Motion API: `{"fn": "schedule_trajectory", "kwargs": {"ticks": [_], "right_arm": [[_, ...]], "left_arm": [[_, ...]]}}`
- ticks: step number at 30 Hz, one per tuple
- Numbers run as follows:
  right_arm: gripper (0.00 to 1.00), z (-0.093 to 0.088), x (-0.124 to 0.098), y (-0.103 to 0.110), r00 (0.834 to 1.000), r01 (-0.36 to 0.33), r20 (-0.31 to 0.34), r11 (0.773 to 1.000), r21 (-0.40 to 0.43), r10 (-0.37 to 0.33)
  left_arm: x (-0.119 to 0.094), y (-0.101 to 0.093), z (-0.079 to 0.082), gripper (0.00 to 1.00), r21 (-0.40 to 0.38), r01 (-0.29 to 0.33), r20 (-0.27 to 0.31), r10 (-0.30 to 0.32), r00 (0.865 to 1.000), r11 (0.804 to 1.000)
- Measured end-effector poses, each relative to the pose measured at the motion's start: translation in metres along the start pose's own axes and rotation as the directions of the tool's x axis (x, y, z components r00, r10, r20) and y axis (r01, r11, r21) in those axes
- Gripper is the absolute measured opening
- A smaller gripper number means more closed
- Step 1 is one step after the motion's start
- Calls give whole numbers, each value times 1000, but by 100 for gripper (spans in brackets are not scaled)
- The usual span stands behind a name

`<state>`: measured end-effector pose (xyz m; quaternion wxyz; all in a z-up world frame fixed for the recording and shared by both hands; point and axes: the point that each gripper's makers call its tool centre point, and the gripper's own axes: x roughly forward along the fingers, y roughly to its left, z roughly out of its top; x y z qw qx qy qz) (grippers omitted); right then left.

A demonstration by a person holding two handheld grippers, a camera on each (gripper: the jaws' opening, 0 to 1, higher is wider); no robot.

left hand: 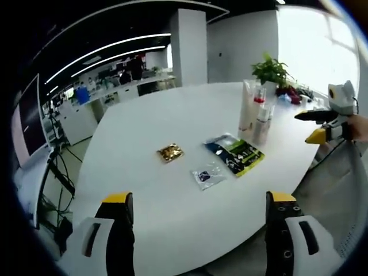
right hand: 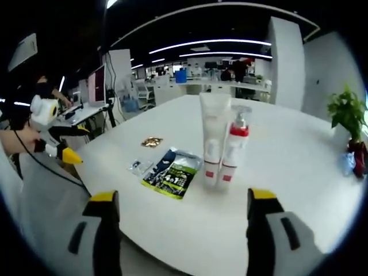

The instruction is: Arrange the skincare products in the storage area until every visible bottle or jar stands upright without overlapping.

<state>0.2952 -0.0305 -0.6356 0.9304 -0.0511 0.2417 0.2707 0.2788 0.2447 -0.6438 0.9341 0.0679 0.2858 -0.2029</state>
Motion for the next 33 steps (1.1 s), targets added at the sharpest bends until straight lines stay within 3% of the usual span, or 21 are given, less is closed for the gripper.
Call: {"fn": "schedule_trajectory", "kwargs": {"ticks": [14,25,33], "right_arm": [[90,0,-1,-3,1000,19,7,1000,-20,-19],[90,-2,-1,-9,999,43,1,999,-28,-43],[92,-4,-1,-15,998,65,-1,998,-28,-65]], "left_arm": [[9,5,3,92,1,-4,-19,4,1000,1000],[40,14,34,92,42,20,-28,-19,999,999],[66,24,46,93,74,52,-58,-48,997,996]]}}
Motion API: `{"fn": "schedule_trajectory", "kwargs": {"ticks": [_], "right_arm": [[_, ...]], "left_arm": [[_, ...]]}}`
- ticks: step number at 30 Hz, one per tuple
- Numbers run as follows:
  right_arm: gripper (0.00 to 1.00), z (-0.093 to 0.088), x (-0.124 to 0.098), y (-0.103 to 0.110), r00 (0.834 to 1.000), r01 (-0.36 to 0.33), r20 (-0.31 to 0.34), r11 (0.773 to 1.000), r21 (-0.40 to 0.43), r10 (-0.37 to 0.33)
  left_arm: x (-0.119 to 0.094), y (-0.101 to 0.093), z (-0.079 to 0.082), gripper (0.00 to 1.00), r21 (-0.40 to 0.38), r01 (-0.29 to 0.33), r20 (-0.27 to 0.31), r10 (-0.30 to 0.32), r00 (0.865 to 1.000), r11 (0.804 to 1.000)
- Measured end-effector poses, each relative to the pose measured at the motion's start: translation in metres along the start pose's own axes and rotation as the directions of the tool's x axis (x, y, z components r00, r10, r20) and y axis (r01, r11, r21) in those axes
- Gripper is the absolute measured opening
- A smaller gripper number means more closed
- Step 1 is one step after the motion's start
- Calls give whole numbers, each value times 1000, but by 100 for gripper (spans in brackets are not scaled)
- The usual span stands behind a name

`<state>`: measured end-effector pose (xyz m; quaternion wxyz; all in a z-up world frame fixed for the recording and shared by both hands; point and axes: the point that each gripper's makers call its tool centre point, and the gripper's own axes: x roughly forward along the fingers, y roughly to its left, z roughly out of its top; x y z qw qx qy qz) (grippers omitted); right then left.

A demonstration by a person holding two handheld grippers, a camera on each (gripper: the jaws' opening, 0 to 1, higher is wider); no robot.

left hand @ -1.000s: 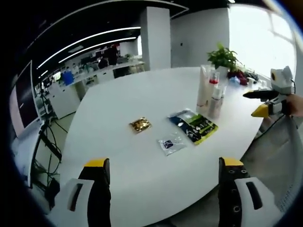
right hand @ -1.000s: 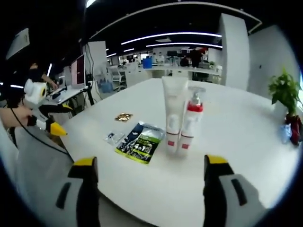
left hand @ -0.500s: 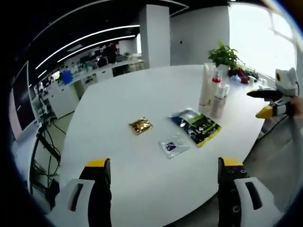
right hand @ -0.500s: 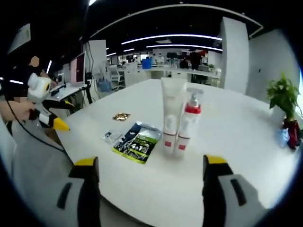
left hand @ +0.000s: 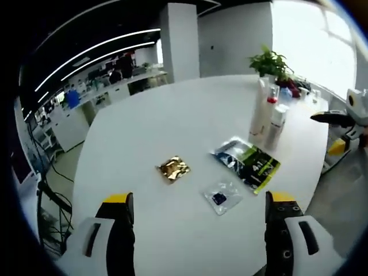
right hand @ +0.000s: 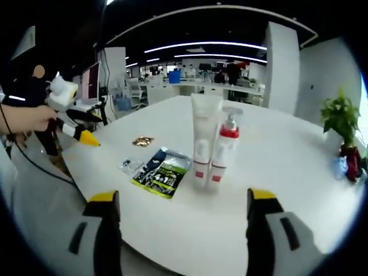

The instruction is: Arrange the skincare products in the storage area until every visible bottle or jar stands upright without overlapping.

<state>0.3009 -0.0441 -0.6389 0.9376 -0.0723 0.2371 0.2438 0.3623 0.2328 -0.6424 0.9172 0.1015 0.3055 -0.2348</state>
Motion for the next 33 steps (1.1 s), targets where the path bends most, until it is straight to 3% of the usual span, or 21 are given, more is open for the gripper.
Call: {"fn": "schedule_trajectory", "kwargs": {"ticks": [7,21,30,33], "right_arm": [[91,-1,0,1,1000,1,-8,1000,9,-1],[87,1,0,-3,1000,17,-1,999,33,-17],[87,0,1,-4,1000,23,-5,998,65,-23],[87,0,1,-4,1000,24,-5,997,75,-24]], "left_arm": [[18,13,7,92,5,12,-21,-12,1000,1000],[48,20,-2,92,-20,45,-101,-46,994,999],[76,21,-12,91,-49,71,-180,-79,980,996],[84,27,-13,88,-96,29,-186,-47,981,995]]}}
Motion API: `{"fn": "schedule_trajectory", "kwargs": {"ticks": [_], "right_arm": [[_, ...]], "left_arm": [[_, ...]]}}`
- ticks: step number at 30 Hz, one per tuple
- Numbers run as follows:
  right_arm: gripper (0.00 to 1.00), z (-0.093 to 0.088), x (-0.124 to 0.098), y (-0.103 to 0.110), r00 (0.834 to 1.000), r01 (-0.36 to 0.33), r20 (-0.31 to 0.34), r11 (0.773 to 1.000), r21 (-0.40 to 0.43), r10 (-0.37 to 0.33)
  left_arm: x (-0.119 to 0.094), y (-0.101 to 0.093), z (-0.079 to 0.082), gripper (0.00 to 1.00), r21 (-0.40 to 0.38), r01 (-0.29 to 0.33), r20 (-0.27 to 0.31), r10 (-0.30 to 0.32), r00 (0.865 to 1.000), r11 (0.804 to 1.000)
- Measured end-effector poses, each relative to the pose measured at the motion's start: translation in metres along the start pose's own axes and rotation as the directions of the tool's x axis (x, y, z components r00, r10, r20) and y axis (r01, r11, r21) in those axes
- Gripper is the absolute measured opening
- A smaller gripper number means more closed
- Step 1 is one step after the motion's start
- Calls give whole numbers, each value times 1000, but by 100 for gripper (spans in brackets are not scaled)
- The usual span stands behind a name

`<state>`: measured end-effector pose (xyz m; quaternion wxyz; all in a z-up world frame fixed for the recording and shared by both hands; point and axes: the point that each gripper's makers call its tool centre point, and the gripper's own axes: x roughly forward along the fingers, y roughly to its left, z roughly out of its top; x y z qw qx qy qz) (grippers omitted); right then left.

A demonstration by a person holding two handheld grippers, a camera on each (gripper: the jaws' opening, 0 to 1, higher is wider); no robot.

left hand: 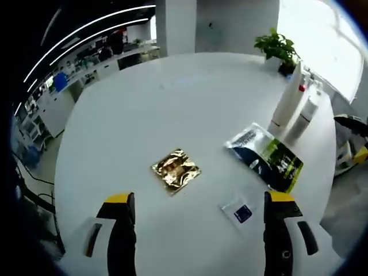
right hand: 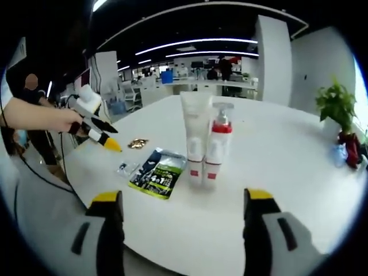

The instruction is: Arrange the skincare products in the storage area until every visible bottle or jar stands upright without overlapping.

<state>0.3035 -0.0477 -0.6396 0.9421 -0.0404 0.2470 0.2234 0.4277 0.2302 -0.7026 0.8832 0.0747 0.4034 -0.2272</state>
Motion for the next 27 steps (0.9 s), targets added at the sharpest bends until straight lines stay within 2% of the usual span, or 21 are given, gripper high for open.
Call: {"fn": "schedule_trajectory", "kwargs": {"ticks": [3,8,20,27], "right_arm": [[87,0,0,0,1000,0,0,1000,4,0],[86,-2,0,0,1000,0,-10,1000,13,0],[85,-7,2,-2,999,3,-41,999,33,-1],[84,-7,1,-7,999,22,-40,999,49,-20]], "left_arm": [[10,7,-3,87,-83,-37,-28,34,999,996],[25,16,-7,86,-169,-68,-57,59,997,983],[49,20,-2,79,-238,-100,-91,80,993,966],[55,26,3,73,-270,-159,-105,135,985,949]]}}
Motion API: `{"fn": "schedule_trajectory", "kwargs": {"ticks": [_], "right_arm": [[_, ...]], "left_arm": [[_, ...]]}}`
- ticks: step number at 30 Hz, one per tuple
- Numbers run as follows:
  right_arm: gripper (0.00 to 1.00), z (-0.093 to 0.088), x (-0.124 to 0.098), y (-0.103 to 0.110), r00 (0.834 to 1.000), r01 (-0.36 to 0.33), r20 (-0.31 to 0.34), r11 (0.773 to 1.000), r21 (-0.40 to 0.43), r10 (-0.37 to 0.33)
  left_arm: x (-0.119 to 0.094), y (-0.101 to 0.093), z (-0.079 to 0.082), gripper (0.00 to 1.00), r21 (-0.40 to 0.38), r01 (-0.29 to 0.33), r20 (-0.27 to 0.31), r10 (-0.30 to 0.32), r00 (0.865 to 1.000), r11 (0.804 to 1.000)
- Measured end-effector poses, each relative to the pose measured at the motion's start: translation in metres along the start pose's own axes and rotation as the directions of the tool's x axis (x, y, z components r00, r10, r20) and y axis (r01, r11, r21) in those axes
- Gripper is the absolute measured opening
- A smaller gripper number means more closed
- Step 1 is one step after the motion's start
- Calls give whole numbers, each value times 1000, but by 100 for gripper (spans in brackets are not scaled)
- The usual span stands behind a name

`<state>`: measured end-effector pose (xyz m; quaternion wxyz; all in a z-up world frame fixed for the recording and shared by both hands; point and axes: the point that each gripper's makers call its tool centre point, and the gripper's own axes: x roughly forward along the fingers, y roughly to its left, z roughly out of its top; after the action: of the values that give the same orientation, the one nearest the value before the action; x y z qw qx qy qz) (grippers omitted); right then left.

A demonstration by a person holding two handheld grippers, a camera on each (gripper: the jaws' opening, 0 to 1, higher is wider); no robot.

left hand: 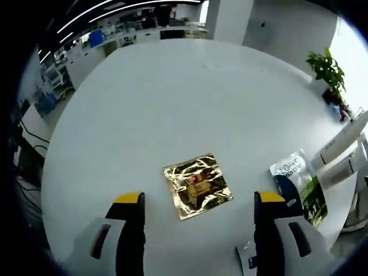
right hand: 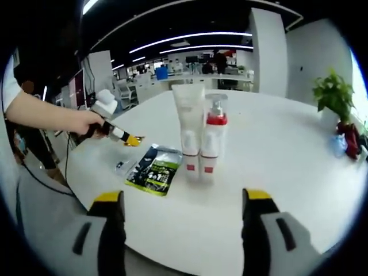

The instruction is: Arrange the skincare products in the storage area until every visible bottle or jar stands upright without overlapping.

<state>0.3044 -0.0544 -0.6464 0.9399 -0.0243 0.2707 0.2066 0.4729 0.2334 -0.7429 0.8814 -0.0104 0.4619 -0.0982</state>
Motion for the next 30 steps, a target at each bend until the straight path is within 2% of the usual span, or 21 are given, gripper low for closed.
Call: {"fn": "schedule_trajectory", "kwargs": {"ticks": [4,9,10,13,14,16,18,19,24,30], "right_arm": [[84,1,0,-2,1000,7,6,1000,6,-7],[84,1,0,-3,1000,12,6,1000,3,-12],[84,1,0,-3,1000,13,6,1000,2,-13],[83,1,0,-3,1000,13,8,1000,3,-13],[83,1,0,-3,1000,10,7,1000,3,-10],[82,1,0,-2,1000,6,7,1000,2,-6],[82,1,0,-1,1000,3,7,1000,-1,-3],[82,1,0,-1,1000,3,7,1000,-1,-3],[82,2,0,-1,1000,2,11,1000,2,-2],[82,2,0,0,1000,-4,12,1000,-2,4]], "left_arm": [[7,5,5,69,-4,-53,4,53,999,999],[10,9,5,65,39,-106,-7,106,994,994],[10,7,7,64,16,-100,-2,100,995,995],[8,5,8,60,23,-103,6,103,995,994],[8,3,8,55,25,-101,10,101,995,995],[6,-1,12,33,54,-79,41,77,996,995],[5,-1,14,35,50,-93,63,90,994,994],[4,-2,11,35,37,-93,48,92,995,995],[3,-3,13,34,-19,-75,58,76,995,997],[-3,-4,12,33,-21,-83,75,84,994,996]]}}
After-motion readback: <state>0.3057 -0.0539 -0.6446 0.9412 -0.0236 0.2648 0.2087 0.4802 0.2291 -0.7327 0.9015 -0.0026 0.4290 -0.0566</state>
